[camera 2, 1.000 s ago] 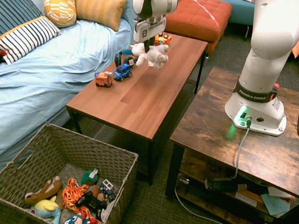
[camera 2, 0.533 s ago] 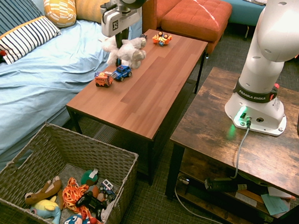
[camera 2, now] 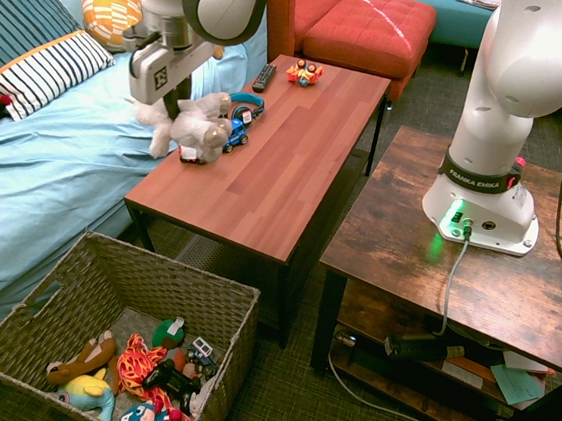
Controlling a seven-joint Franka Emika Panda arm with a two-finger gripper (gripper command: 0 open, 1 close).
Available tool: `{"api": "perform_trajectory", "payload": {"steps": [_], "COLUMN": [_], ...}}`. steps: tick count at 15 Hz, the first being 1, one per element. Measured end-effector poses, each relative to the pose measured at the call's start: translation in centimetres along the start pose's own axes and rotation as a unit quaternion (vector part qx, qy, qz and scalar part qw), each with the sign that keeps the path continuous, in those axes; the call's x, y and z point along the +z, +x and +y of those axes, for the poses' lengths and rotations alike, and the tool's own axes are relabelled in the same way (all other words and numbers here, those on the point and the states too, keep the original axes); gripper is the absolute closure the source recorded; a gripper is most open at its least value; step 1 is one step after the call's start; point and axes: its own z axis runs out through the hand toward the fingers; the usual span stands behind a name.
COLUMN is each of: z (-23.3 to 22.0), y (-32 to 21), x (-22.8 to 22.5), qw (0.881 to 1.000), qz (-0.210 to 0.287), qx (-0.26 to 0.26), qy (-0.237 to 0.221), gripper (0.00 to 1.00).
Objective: Put the stuffed toy in the basket
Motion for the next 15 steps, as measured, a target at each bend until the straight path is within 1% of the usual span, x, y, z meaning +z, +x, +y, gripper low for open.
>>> {"api": "perform_trajectory", "payload": {"steps": [4, 7, 9, 10, 15], "z": [-8.6, -12.1, -13.4, -13.9, -16.2], "y": [-5.6, -9.1, -10.0, -10.2, -11.7], "x": [5.1, 10.8, 13.9, 14.9, 15.8], "qw": [1.0, 0.999, 0.998, 0.998, 0.996], "qz": [-0.016, -0.036, -0.05, -0.057, -0.077], "qx": [-0.019, -0.032, -0.033, -0.036, -0.029], "qy": [0.006, -0.001, -0.006, -0.011, -0.02], "gripper": [1.0, 1.0, 1.0, 0.0, 0.0]}}
